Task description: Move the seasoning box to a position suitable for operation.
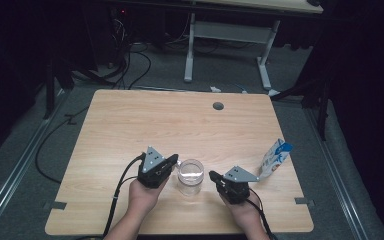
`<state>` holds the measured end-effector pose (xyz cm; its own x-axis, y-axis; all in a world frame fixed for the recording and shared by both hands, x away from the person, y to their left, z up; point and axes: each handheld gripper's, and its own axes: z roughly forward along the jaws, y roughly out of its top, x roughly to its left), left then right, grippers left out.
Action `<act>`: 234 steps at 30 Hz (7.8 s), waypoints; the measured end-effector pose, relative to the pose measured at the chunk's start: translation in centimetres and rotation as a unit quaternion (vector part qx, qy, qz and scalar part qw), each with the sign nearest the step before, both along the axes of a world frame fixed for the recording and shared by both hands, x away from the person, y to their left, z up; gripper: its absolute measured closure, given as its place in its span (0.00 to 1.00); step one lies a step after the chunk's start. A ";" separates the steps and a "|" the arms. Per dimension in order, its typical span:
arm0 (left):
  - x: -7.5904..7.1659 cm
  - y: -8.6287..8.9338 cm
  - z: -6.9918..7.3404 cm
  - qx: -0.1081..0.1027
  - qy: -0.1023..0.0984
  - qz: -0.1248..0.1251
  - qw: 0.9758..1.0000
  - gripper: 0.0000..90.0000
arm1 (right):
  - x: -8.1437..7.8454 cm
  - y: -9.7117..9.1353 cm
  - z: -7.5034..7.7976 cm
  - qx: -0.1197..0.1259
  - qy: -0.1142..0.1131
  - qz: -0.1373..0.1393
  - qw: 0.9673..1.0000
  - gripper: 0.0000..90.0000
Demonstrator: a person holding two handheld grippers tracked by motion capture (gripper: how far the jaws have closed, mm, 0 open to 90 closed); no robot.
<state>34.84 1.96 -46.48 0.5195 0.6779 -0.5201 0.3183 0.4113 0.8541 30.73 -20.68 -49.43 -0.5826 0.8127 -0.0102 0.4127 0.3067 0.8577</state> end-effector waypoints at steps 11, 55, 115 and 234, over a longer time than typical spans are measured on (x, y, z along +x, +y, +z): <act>0.0 0.0 0.0 0.003 -0.002 0.001 1.000 1.00 | -0.4 0.2 0.4 0.005 -0.015 0.010 1.000 0.97; -0.2 -0.2 -0.2 0.006 -0.011 0.006 1.000 1.00 | -0.8 0.3 0.8 0.004 -0.030 0.030 0.999 1.00; -5.3 1.9 -1.8 -0.032 0.010 -0.020 0.999 1.00 | -2.0 2.9 4.0 0.040 -0.068 0.067 0.995 1.00; -5.7 11.8 -5.6 0.023 0.011 0.073 0.997 0.78 | -1.2 -14.3 -0.2 0.011 -0.003 -0.247 0.969 0.21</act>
<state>29.09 13.73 -52.04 0.4023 0.7695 -0.4961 0.2756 0.4150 0.8671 29.51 -34.94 -49.67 -0.1230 0.9924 0.0081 0.5001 0.0549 0.8642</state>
